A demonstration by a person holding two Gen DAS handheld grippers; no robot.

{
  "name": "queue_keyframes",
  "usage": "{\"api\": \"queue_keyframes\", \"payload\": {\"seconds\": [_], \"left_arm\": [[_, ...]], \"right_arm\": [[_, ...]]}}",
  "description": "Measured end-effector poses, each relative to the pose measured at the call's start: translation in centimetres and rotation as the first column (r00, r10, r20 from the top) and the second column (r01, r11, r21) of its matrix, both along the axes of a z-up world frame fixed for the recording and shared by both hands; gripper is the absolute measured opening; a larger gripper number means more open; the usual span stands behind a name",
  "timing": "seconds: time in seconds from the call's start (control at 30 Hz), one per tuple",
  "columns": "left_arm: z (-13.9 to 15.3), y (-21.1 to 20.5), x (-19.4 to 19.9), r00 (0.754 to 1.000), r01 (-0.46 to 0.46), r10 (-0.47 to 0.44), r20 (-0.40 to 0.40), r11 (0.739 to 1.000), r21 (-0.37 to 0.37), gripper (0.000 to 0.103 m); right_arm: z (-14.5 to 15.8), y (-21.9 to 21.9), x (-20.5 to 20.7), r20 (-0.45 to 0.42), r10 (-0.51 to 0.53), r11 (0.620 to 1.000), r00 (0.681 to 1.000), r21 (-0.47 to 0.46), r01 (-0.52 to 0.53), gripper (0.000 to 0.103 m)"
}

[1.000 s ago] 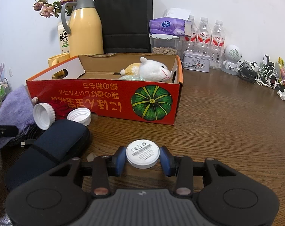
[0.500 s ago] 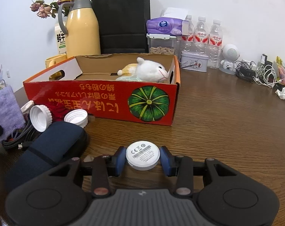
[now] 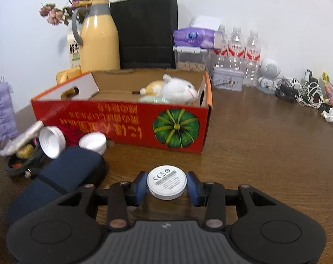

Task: Organize objects
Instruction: 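Grasp the purple cloth pouch with the left gripper and lift it, then carry the purple pouch and white device into the box and release both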

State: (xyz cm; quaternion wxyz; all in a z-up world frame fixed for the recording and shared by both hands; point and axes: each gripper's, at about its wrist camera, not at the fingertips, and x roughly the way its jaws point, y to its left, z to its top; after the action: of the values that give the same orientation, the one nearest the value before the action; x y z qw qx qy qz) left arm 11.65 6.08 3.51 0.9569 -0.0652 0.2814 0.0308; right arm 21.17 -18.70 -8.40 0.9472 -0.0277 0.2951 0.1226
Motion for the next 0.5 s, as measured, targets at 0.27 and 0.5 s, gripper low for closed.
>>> {"api": "queue_keyframes", "payload": {"seconds": [0.27, 0.5], "left_arm": [[3.8, -1.5, 4.8, 0.994, 0.042, -0.036, 0.102, 0.997, -0.058, 0.009], [4.1, -2.3, 11.4, 0.994, 0.054, -0.034, 0.105, 0.979, -0.194, 0.009]], "right_arm": [[5.4, 1.3, 1.7, 0.132, 0.093, 0.985, 0.987, 0.134, -0.11, 0.038], [7.7, 5.6, 7.4, 0.176, 0.153, 0.968, 0.972, 0.172, -0.184, 0.038]]}}
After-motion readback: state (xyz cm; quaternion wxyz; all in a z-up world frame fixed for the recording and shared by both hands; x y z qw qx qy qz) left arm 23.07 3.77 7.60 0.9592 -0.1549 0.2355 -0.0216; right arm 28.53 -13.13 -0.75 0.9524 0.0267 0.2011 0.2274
